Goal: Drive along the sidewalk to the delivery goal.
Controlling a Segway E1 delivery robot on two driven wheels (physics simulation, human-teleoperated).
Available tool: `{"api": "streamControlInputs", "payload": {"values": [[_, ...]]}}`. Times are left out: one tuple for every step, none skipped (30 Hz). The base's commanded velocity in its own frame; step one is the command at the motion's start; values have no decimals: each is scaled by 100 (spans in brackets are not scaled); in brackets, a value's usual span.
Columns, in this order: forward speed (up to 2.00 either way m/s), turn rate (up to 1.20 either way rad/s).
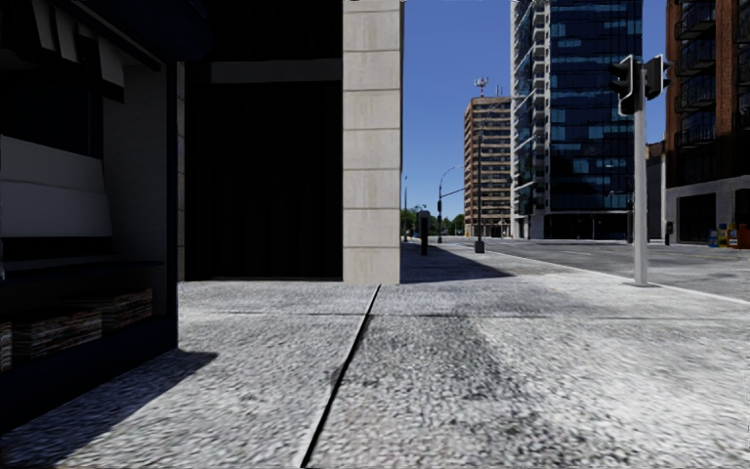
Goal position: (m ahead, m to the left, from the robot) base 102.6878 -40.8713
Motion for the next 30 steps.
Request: {"api": "streamControlInputs", "payload": {"values": [[122,-86],[122,-86],[122,-86],[122,-86],[122,-86],[122,-85],[122,-4],[122,-2],[122,-2],[122,-2],[122,-2],[122,-1],[122,-1],[122,-1],[122,-1],[122,-1],[122,0],[122,0],[122,0],[122,0],[122,0],[122,0],[122,0],[122,0],[122,0],[122,0],[122,0],[122,0],[122,-2],[122,-23]]}}
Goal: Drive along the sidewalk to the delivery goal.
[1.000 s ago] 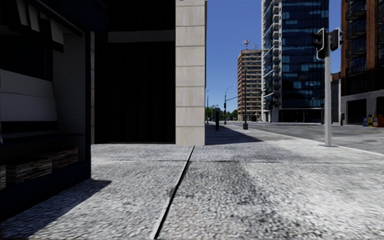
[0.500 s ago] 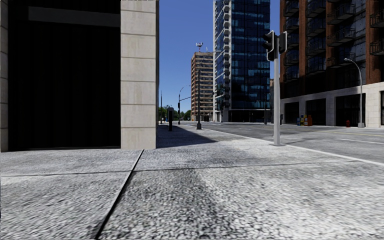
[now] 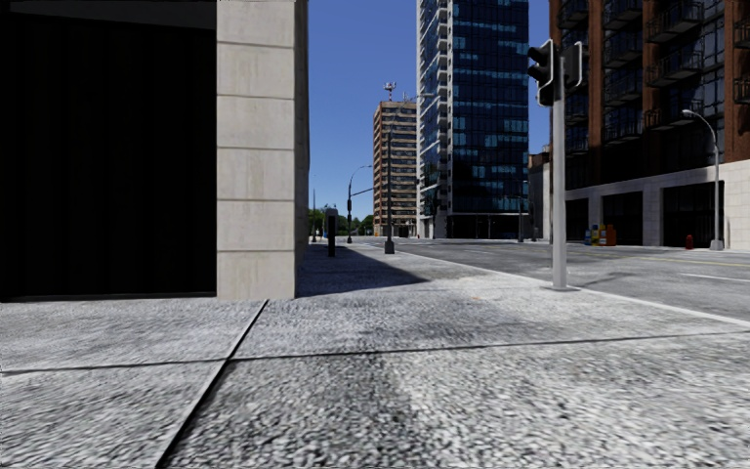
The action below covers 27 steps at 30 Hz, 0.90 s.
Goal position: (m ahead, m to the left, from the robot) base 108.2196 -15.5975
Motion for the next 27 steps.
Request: {"api": "streamControlInputs", "payload": {"values": [[122,-46],[122,-67],[122,-67],[122,-85],[122,-91],[122,-93],[122,-92],[122,-11],[122,-4],[122,-2],[122,-1],[122,-1],[122,-1],[122,0],[122,0],[122,0],[122,0],[122,0],[122,0],[122,0],[122,0],[122,0],[122,0],[122,0],[122,0],[122,0],[122,0]]}}
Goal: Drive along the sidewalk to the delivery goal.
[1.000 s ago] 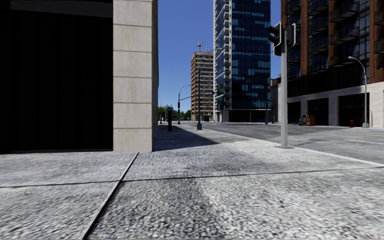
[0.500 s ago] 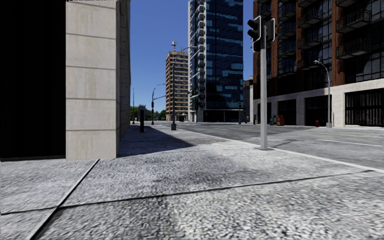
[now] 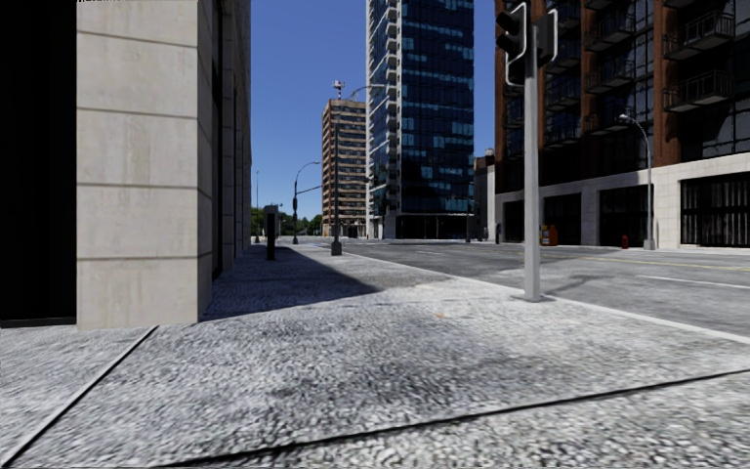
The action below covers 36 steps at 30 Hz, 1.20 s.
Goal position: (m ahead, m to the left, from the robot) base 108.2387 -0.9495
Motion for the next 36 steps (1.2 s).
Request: {"api": "streamControlInputs", "payload": {"values": [[122,0],[122,0],[122,0],[122,0],[122,0],[122,0],[122,0],[122,0],[122,0],[122,0],[122,0],[122,0],[122,0],[122,0],[122,0],[122,0],[122,0],[122,0],[122,0],[122,0],[122,0],[122,0],[122,0],[122,0],[122,0],[122,0],[122,0],[122,0],[122,0],[122,0],[122,0],[122,0],[122,0],[122,0],[122,0],[122,0]]}}
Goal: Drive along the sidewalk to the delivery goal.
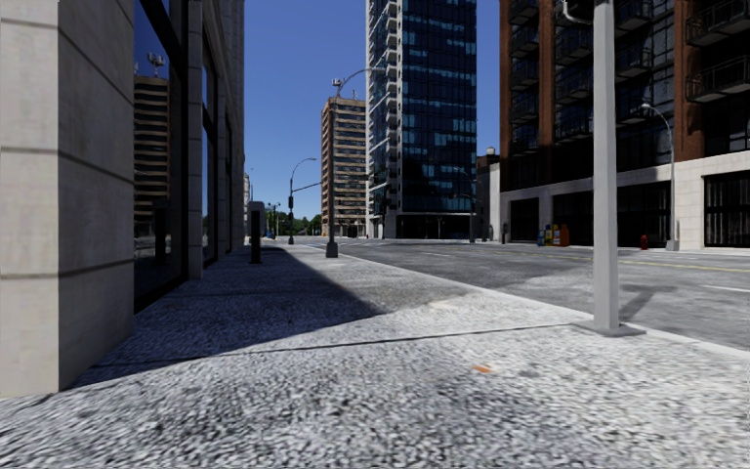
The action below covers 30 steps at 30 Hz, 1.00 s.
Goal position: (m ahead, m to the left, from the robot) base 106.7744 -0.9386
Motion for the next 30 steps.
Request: {"api": "streamControlInputs", "payload": {"values": [[122,0],[122,0],[122,0],[122,0],[122,0],[122,0],[122,0],[122,0],[122,0],[122,0],[122,0],[122,0],[122,0],[122,0],[122,0],[122,0],[122,0],[122,0],[122,0],[122,0],[122,0],[122,0],[122,0],[122,0],[122,0],[122,0],[122,0],[122,0],[122,0],[123,0]]}}
